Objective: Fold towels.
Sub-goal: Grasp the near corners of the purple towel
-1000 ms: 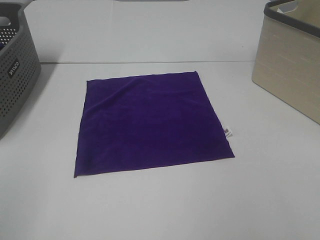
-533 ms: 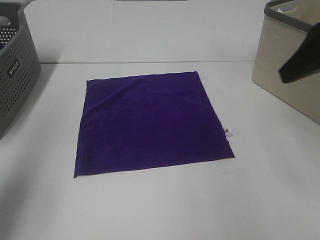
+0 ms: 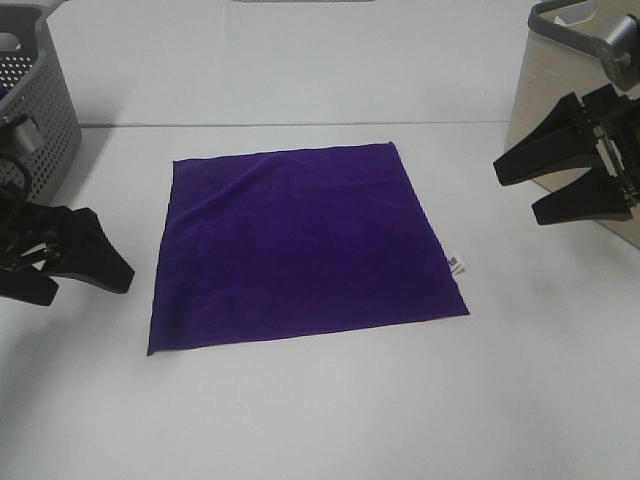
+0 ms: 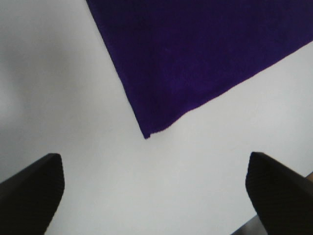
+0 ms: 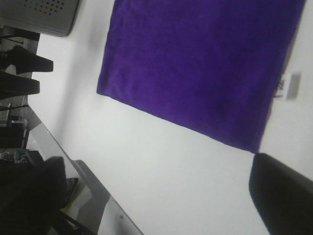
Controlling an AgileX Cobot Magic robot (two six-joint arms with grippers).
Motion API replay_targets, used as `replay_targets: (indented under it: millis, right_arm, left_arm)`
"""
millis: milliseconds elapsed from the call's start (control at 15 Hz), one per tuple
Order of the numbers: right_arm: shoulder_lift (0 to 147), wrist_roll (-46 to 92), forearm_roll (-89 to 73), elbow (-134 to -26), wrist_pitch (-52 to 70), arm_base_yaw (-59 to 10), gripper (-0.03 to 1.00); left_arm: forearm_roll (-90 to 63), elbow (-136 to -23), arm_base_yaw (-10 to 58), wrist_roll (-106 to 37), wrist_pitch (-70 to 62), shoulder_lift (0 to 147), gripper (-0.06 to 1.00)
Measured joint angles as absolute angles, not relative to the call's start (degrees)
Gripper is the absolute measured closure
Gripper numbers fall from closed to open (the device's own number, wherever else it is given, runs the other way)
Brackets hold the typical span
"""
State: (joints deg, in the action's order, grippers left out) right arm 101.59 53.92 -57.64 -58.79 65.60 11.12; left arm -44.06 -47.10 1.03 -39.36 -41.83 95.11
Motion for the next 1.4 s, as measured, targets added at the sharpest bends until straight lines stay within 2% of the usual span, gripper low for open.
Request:
replay_targets:
  millis: [133,400,867,1200,1400]
  right_arm:
    - [108.06,54.60,-55.06,-58.84,64.74,11.06,-0.01]
    - [111.04,54.72,-54.95,-58.84,58.44,10.26,-0.01]
    - [118.26,56.38,-55.92,-60.22,55.69,9.97,-0.01]
    - [119.92,55.69,-55.23,-62.34,53.17,4.64,-0.01]
    - [120.55,55.58,-55.23,-62.80,53.46,4.24,-0.01]
  left_arm:
    - [-54.55,-47.10,1.03,-50.25,-39.65,102.73,0.02]
    - [-63.37,-47.15,1.03,-58.38,-40.11,109.66,0.02]
    - [-67.09,-47.61,-2.06,-62.40,-45.03,113.85,0.05]
    - [-67.38,-47.61,-2.06,-62.80,-45.32,114.02,0.05]
    - [-67.55,-47.61,-2.06,-62.80,-45.38,114.13,0.05]
